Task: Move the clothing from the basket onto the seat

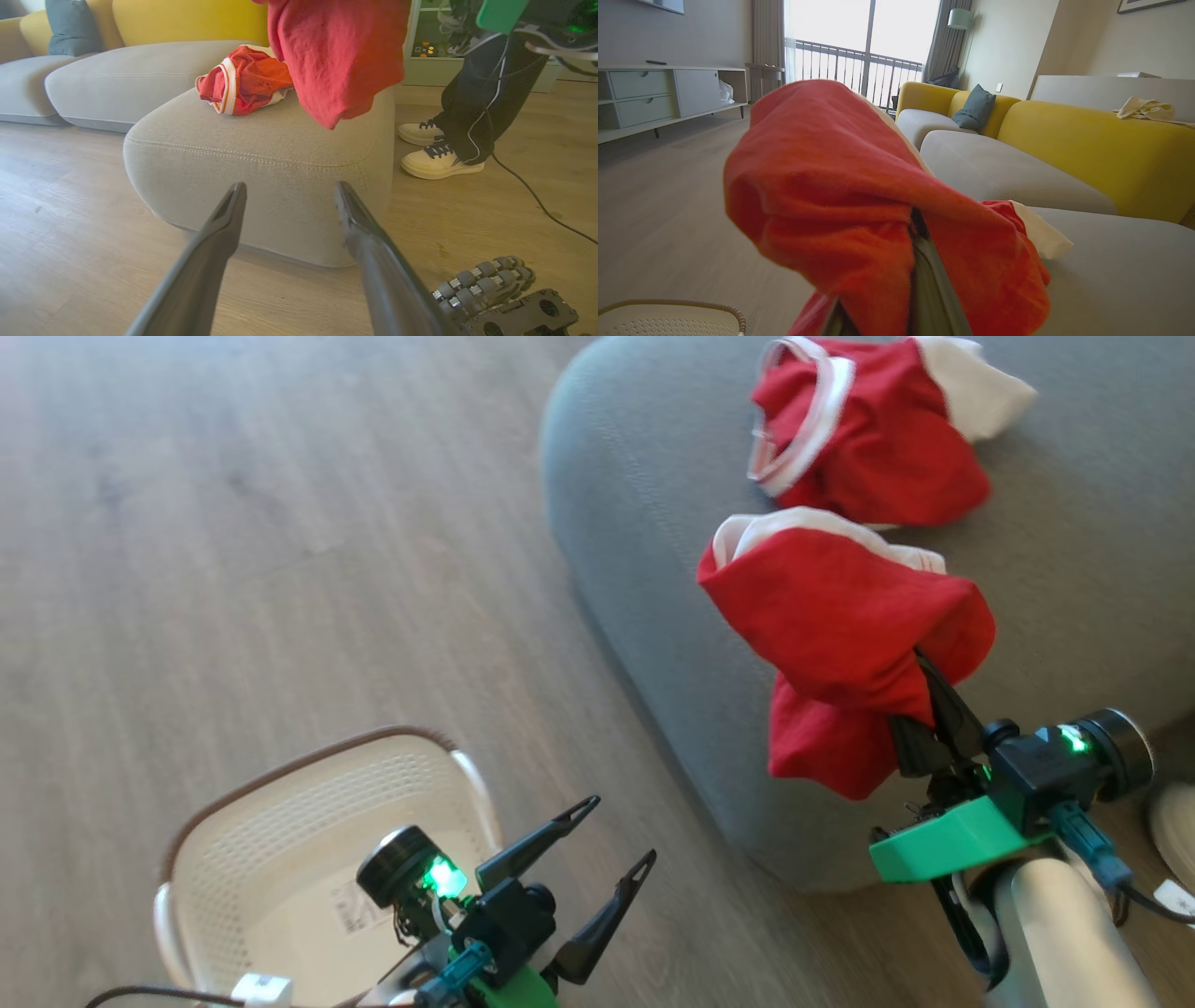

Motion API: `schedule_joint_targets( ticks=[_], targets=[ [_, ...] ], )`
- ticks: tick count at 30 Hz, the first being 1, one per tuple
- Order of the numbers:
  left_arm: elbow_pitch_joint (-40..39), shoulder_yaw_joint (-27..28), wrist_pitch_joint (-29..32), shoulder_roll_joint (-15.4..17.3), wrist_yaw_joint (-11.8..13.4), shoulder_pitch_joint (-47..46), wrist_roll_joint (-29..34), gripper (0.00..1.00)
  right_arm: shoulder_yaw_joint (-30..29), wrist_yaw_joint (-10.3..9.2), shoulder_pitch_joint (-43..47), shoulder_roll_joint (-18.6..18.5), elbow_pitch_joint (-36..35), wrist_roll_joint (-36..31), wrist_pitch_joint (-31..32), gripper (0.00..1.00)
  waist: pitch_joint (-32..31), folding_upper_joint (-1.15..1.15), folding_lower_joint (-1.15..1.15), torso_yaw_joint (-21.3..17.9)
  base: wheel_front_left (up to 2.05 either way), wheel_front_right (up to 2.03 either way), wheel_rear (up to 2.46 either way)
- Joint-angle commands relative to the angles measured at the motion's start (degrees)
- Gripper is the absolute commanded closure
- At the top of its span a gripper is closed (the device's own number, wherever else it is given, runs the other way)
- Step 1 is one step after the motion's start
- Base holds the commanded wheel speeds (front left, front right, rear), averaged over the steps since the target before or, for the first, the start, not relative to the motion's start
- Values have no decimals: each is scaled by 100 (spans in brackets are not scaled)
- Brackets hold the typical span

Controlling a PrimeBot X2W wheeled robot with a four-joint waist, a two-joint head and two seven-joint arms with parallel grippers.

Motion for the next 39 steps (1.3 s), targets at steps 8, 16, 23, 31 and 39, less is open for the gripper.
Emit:
schedule_joint_targets(
  ticks=[8, 16, 23, 31, 39],
  targets=[
    [-225, -124, -29, 186, -6, -534, 18, 0, -299, -1, 139, 187, -403, -94, -13, 100, 351, 0, 0, -608, 0, 0, 0],
    [-189, -376, -29, 306, -6, -739, -95, 0, -611, -1, 337, 338, -616, -151, -13, 100, 519, 0, 0, -697, 0, 0, 0],
    [-145, -570, -29, 363, -6, -866, -181, 0, -910, -1, 571, 411, -757, -157, -13, 100, 574, 0, 0, -729, 0, 0, 0],
    [-110, -601, -29, 343, -6, -905, -210, 0, -1017, -1, 592, 425, -787, -178, -13, 100, 540, 0, 0, -715, 0, 0, 0],
    [-167, -478, -29, 493, -6, -808, -116, 0, -1183, -1, 168, 398, -640, -350, -13, 100, 797, 0, 0, -733, 0, 0, 0]
  ],
)
